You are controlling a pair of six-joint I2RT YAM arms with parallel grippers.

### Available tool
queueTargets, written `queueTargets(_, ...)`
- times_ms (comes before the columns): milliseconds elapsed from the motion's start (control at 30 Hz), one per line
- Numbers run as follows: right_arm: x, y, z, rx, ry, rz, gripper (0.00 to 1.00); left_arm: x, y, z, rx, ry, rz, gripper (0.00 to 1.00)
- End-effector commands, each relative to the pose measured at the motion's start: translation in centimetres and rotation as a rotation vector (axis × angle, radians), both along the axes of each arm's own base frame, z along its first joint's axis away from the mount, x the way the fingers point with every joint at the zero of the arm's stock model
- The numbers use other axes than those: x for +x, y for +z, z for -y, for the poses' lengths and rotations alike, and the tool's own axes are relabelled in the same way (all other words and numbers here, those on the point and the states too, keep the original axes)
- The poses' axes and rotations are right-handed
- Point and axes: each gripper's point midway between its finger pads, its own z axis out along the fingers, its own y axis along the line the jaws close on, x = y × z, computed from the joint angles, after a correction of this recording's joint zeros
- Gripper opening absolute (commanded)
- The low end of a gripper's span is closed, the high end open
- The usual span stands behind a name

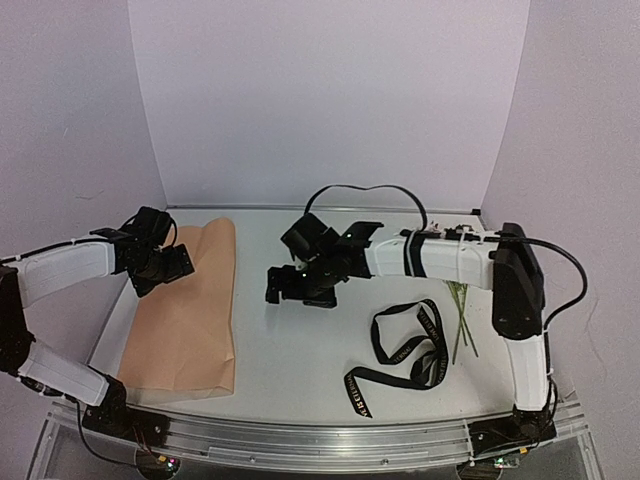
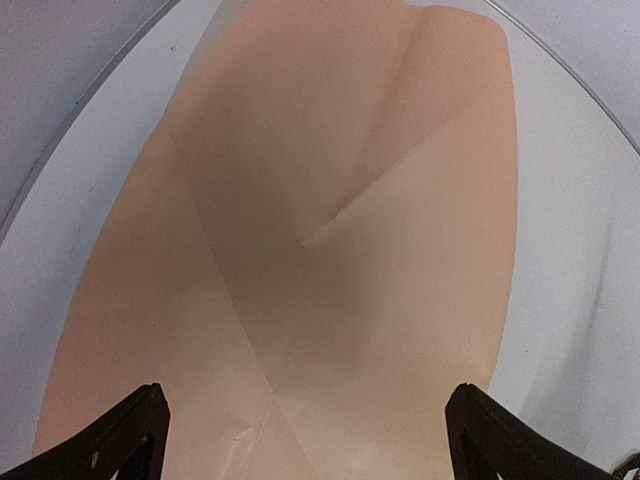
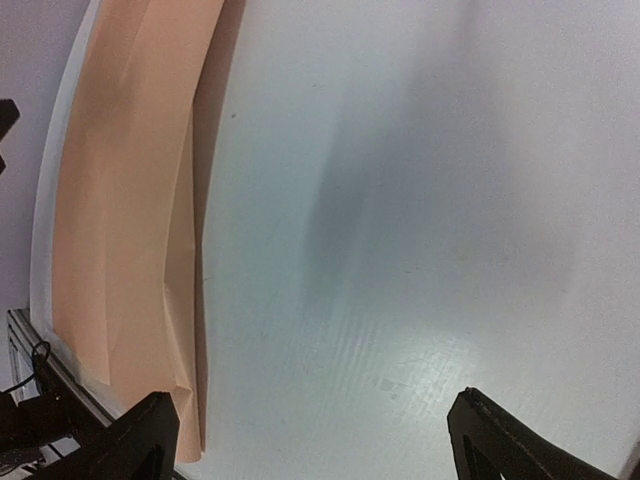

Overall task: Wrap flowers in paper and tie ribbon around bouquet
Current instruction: Move the folded wrapping paper to the center of the board.

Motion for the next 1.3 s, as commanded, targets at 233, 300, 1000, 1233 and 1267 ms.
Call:
queueTargets(233,-1.7,-1.3,-11.2,0.176,0.119,-0.021,0.78,-1.8,2.2,-2.4,-0.025,0.072,0.026,1.00)
queueTargets(300,-1.4,-1.5,-12.4,0.200,0.124,-0.008,0.74,-1.9,2.6,-2.5,-0.024,0.072,0.030,1.00)
queueTargets(1000,-0.2,-5.4,-16.4,0.246,0.107,0.069,0.43,-1.2,4.3,-1.7,-0.054,0.031,0.047,1.00)
queueTargets(1233,0.0,-5.5,-16.4,0.247,0.097,0.075,0.24,-1.1,4.2,-1.6,-0.051,0.022,0.044,1.00)
queueTargets(1267,0.0,-5.5,-16.4,0.246,0.096,0.078,0.21,-1.1,4.3,-1.6,-0.051,0.022,0.045,1.00)
